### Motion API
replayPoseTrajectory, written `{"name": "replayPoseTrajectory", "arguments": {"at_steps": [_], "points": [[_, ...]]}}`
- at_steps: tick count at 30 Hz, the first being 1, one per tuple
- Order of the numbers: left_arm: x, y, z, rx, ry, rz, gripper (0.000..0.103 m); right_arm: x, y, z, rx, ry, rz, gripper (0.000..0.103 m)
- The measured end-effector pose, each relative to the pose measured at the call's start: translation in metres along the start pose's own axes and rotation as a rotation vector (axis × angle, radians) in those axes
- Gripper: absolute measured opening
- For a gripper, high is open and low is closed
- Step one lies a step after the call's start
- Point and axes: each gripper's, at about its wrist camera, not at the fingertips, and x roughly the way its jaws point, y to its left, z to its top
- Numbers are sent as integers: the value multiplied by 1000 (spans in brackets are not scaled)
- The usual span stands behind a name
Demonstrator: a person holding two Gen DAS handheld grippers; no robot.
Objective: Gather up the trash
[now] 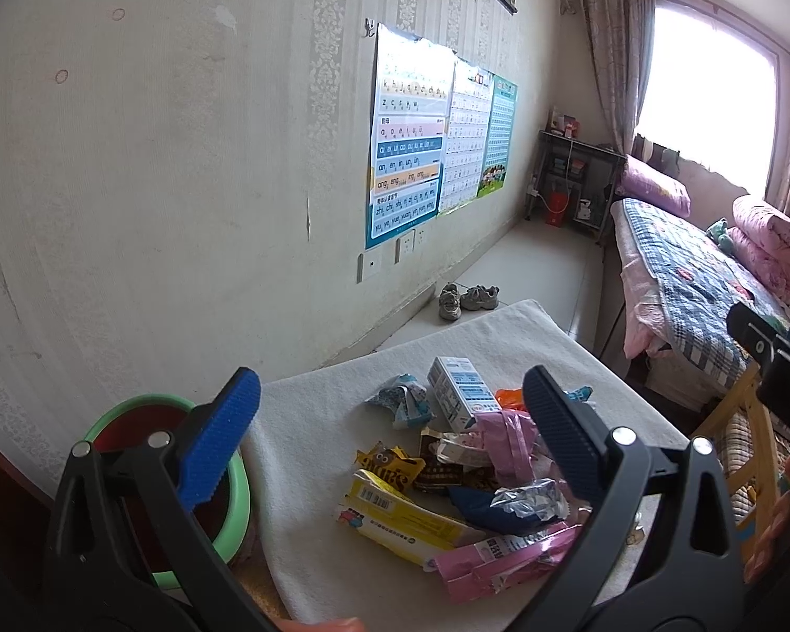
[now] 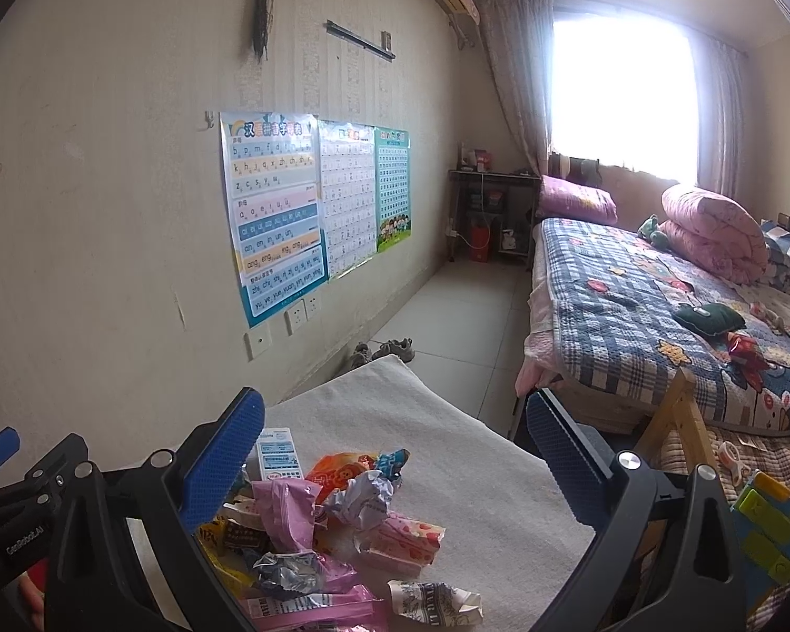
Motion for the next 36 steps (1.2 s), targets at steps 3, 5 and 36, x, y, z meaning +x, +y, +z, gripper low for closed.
{"name": "replayPoseTrajectory", "arguments": {"at_steps": [3,5,36], "points": [[0,1,0,0,1,-1,98,1,2,1,-1,-2,-1,96],[0,0,0,1,1,-1,98,1,2,1,0,0,-2,96],[134,26,-97,-125,488,-16,97,49,-4,-89,-27,304,90,96]]}}
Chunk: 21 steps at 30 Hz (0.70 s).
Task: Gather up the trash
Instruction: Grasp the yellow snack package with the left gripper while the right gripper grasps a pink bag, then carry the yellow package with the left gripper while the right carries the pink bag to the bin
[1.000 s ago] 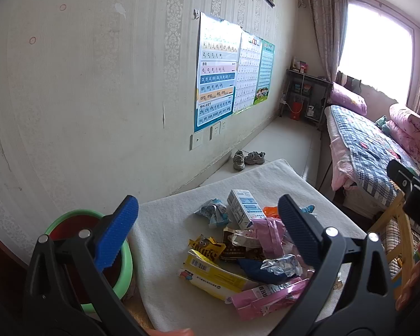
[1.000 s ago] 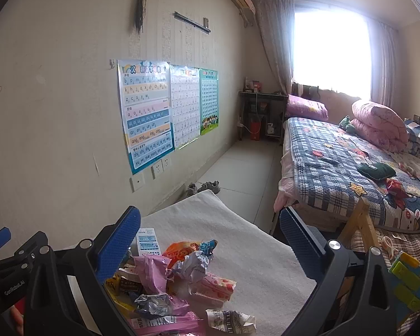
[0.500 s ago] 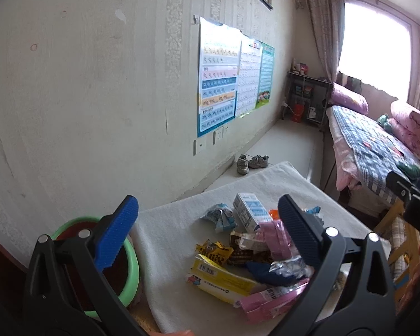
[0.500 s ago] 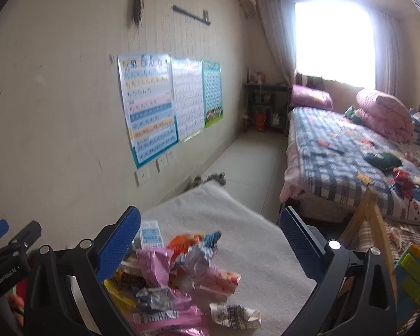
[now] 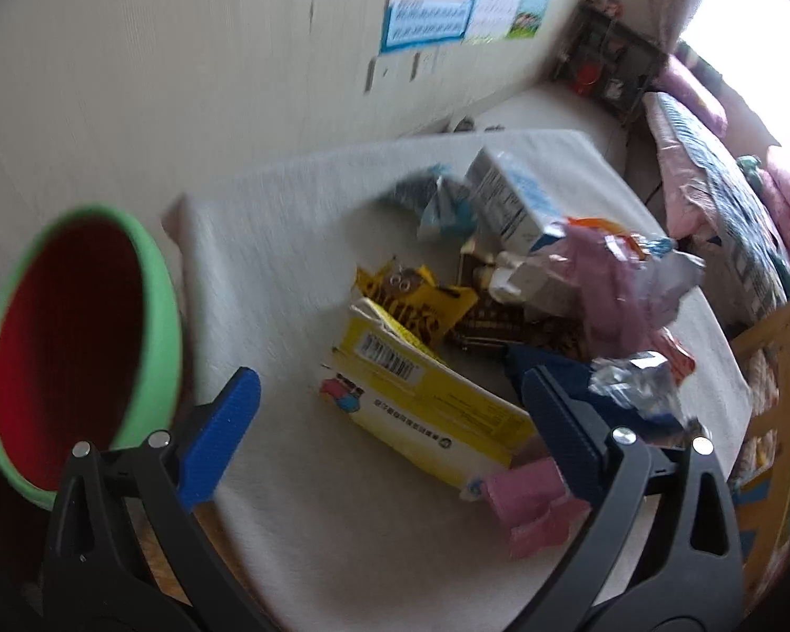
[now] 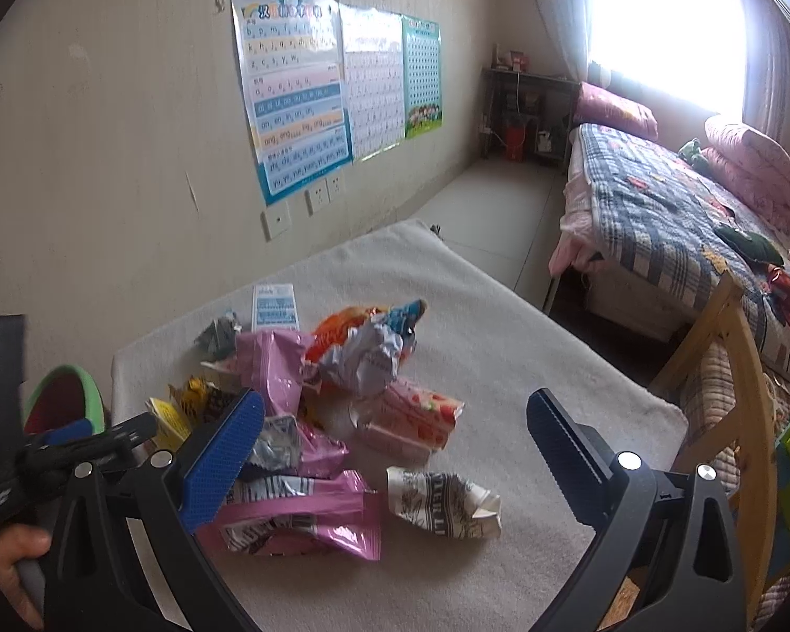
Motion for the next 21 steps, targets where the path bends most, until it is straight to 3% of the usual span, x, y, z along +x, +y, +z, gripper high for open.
{"name": "replayPoseTrajectory", "arguments": {"at_steps": [8,10,11,15,19,21], "points": [[54,5,-2,-171,191,-26,87,3,4,-1,-20,24,22,96],[57,3,-3,-161,187,-16,75,5,6,0,-26,30,35,96],[57,3,-3,-149,184,-13,64,6,8,0,-31,32,47,96],[51,10,-4,-142,174,-59,50,9,14,6,-32,40,131,96],[26,13,-6,-61,97,-58,43,24,22,20,-21,67,231,96],[8,12,-7,4,31,-43,43,38,29,29,-27,92,269,90]]}}
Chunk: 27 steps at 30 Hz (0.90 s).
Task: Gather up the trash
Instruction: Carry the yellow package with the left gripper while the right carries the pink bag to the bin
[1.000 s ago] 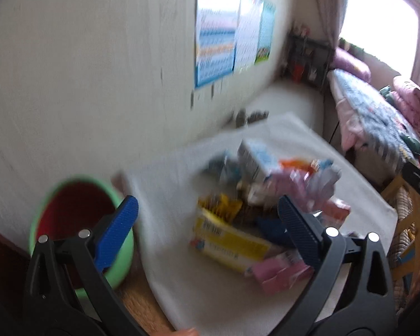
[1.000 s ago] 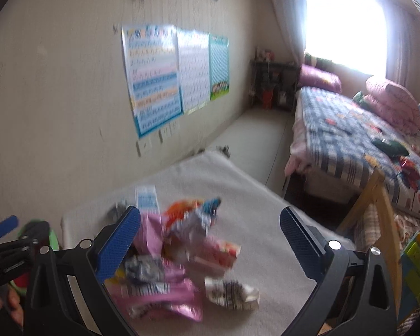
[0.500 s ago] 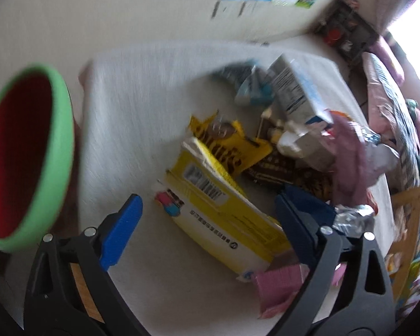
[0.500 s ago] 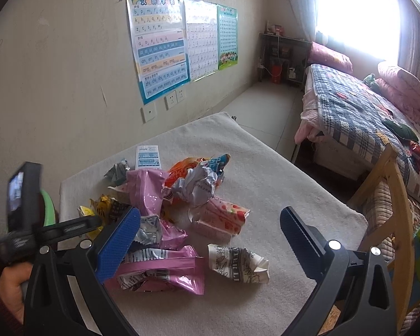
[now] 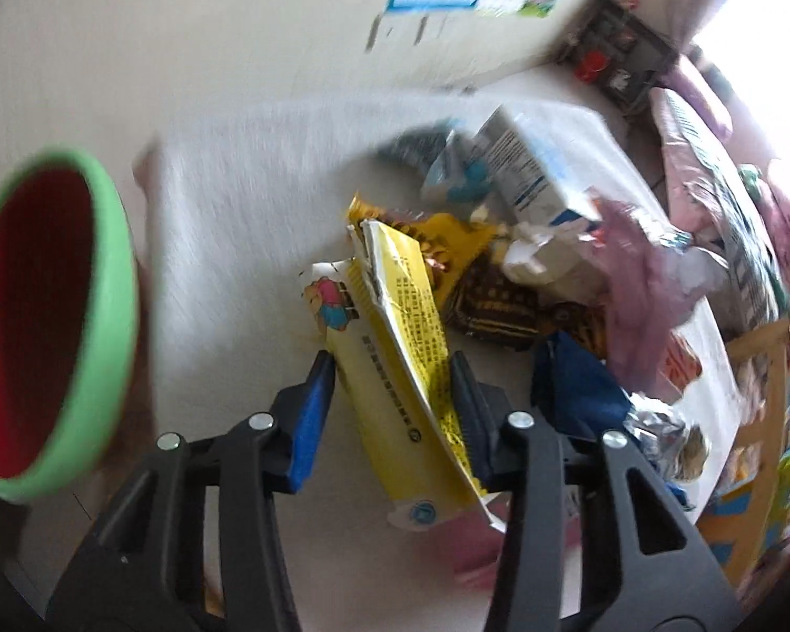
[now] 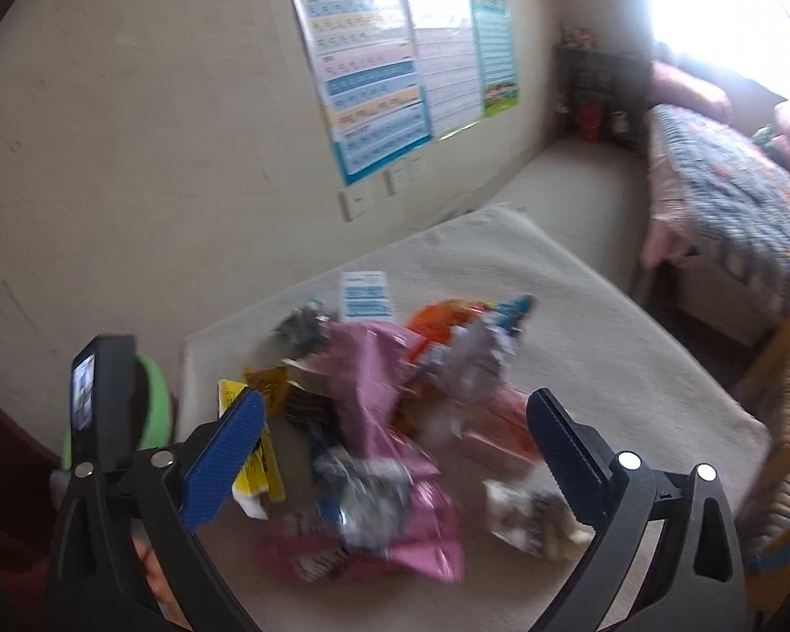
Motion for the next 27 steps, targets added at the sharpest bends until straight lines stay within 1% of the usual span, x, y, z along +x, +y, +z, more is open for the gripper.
{"name": "replayPoseTrajectory", "arguments": {"at_steps": [2,3,6,9,10,11,13,14,16,20,24,27], "points": [[-18,-4,1,53,-55,11,43,18,2,8,5,39,30,88],[-31,-5,-1,84,-90,14,43,32,1,11,13,75,45,87],[-49,-8,1,118,-141,13,43,61,1,10,32,153,64,82],[-67,-1,1,124,-180,9,43,91,-1,4,40,228,44,71],[-71,0,0,122,-187,8,43,98,-3,2,51,248,45,60],[-73,2,-1,119,-193,9,43,104,-6,1,76,269,55,45],[-78,7,-1,112,-209,9,43,104,-11,-1,111,270,75,27],[-80,6,0,109,-216,11,43,99,-11,0,117,255,71,21],[-85,14,1,97,-232,16,43,86,-7,3,106,211,69,19],[-89,29,3,65,-252,26,43,55,8,15,64,129,92,19],[-91,53,4,29,-266,70,44,43,38,20,19,101,163,19],[-92,82,3,-21,-265,113,44,39,74,24,-21,104,239,19]]}}
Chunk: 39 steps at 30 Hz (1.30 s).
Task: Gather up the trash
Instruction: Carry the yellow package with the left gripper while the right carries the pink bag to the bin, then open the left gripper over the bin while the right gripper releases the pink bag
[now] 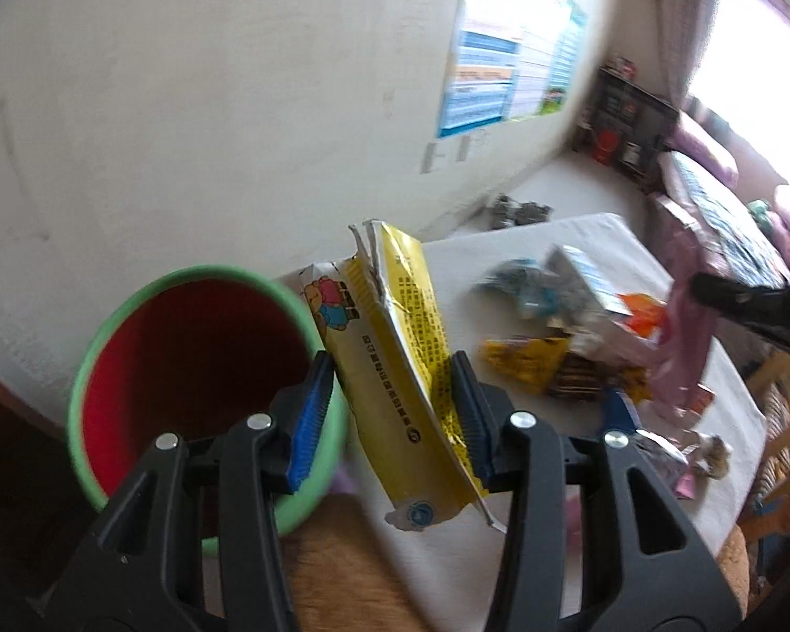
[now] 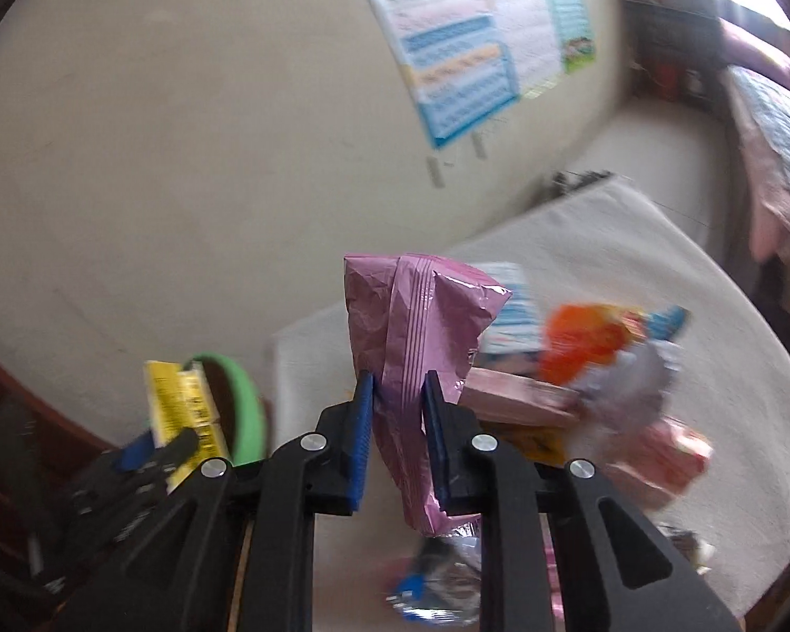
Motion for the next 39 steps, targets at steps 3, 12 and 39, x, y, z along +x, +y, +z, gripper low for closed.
{"name": "replayPoseTrajectory", "arguments": {"at_steps": [3,12,39], "points": [[3,37,-2,-52,8,65,44,15,34,1,-36,33,77,19],[11,120,-13,-164,46,189,44,77,134,-8,-116,161,247,19],[17,139,-23,-207,46,178,71,72,141,-21,-203,134,119,55]]}}
